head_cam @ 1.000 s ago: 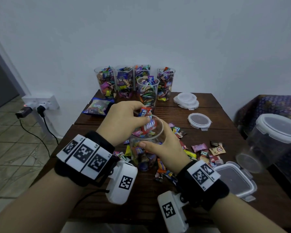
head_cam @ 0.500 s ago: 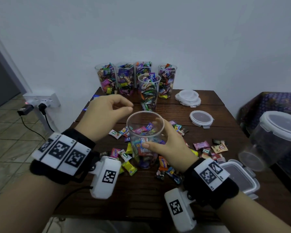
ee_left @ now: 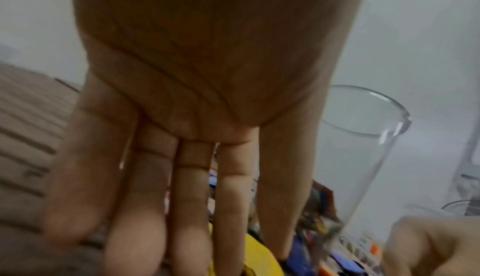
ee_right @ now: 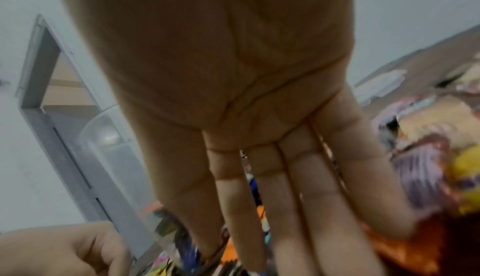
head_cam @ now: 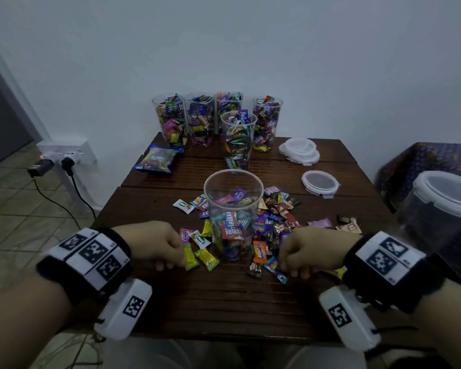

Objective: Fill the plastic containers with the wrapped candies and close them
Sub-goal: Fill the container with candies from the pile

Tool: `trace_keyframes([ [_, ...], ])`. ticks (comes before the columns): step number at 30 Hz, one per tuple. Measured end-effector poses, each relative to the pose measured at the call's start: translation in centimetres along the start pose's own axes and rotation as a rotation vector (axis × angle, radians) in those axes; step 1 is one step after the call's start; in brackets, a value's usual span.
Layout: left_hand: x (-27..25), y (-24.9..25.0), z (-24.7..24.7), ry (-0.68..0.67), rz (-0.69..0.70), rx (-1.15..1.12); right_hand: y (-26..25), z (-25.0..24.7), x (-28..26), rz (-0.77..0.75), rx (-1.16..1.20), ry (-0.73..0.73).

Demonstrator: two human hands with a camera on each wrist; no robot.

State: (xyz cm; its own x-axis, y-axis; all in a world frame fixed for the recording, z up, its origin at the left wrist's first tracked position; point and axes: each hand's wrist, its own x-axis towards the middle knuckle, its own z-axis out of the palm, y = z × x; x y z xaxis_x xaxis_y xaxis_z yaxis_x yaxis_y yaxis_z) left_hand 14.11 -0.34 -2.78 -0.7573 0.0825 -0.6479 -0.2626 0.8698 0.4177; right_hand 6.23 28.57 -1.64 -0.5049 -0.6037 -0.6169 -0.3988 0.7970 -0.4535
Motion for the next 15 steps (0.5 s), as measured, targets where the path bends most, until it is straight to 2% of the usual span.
trace_keyframes([
  [2, 0.8, 0.9, 0.6, -0.042, 0.034, 0.022, -0.2, 0.5, 0.8, 0.042, -0.003, -0.099],
  [3, 1.3, 1.3, 0.8, -0.039, 0.044, 0.059, -0.4, 0.6, 1.3, 0.053, -0.018, -0.103],
  [8, 2.6, 2.1, 0.4, 0.139, 0.078, 0.085, -1.0, -0.1, 2.4, 0.041, -0.042, 0.109],
  [11, 2.3, 1.5, -0.2, 0.184, 0.069, 0.035, -0.1, -1.6, 1.3, 0.025, -0.03, 0.21],
  [13, 1.7, 0.9, -0.6, 0.224, 0.056, 0.022, 1.1, -3.0, -0.1, 0.074, -0.023, 0.282],
  [15, 1.2, 0.2, -1.0, 0.255, 0.019, 0.045, 2.4, -4.0, -1.5, 0.176, -0.131, 0.297],
])
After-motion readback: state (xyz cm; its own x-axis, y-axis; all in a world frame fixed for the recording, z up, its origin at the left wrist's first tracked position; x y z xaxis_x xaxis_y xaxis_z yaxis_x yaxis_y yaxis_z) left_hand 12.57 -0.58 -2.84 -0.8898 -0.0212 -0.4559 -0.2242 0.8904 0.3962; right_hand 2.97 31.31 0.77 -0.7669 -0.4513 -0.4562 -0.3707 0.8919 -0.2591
